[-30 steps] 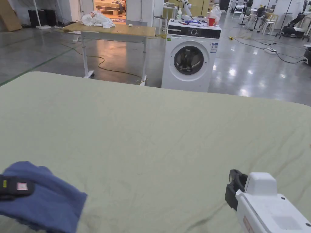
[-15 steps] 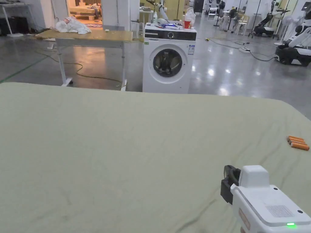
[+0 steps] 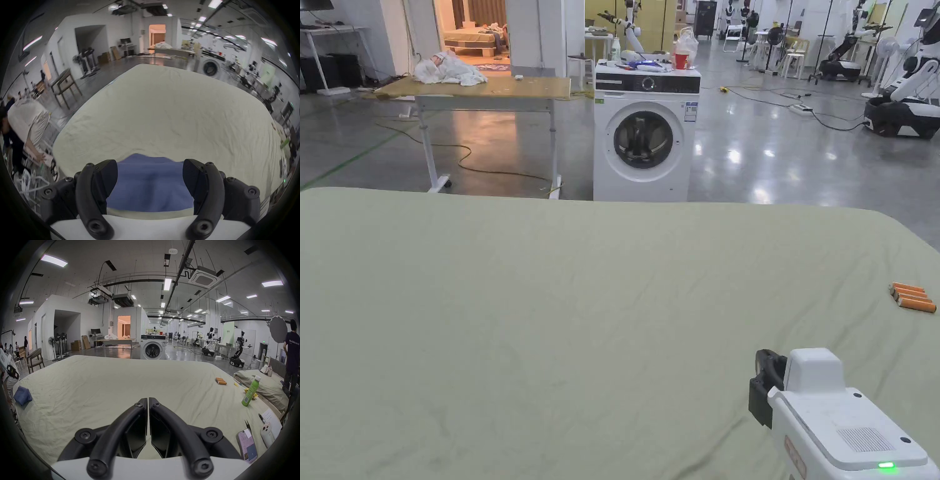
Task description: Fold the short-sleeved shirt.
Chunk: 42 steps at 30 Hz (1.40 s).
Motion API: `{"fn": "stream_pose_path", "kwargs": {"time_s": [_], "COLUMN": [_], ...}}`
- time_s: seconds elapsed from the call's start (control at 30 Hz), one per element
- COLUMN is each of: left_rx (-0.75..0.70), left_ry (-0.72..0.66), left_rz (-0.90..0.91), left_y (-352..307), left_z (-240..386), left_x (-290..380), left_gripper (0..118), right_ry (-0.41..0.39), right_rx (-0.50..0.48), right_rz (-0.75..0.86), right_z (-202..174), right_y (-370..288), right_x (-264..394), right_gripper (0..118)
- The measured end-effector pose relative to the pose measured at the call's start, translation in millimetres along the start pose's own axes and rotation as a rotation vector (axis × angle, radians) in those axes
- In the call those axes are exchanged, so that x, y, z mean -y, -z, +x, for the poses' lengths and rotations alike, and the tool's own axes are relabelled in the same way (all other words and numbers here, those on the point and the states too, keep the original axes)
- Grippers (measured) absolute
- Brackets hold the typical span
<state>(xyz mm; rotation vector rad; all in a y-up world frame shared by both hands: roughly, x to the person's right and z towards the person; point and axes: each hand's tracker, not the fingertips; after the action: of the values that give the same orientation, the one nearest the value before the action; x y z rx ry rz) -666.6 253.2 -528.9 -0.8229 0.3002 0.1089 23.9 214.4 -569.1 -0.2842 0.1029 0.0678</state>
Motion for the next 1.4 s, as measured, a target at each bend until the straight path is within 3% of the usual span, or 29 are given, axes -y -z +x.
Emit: {"fn": "stream_pose_path", "kwargs": {"time_s": [0.13,0.27,0.5,0.63,0.73,1.4], "left_rx": [0.127,0.245,0.273,0.212,0.172,0.164], "left_ry": [0.071,0.100,0.170,0.159,0.165,0.112], "left_rz": [0.107,0.240,0.503,0.618,0.660,0.677], "left_y": [-6,-11,-27,-39,-42,-43], "left_z": [89,175,289,330,347,342], "left_x": [33,58,70,65,63,67], "left_gripper": [74,72,55,19,0,0], "right_ry": [0.015,0.028,0.036,0.043,0.055,0.061], "right_rx": [-0.005,-0.011,0.021,0.050,0.058,0.047], "right_rz": [-0.001,0.004,0.050,0.088,0.106,0.123], "right_z": [-5,-11,-22,-25,-26,-35], "right_y": [2,3,6,5,4,2], "right_x": [4,4,-5,-9,-10,-7], "right_gripper": [1,1,1,1,1,1]}}
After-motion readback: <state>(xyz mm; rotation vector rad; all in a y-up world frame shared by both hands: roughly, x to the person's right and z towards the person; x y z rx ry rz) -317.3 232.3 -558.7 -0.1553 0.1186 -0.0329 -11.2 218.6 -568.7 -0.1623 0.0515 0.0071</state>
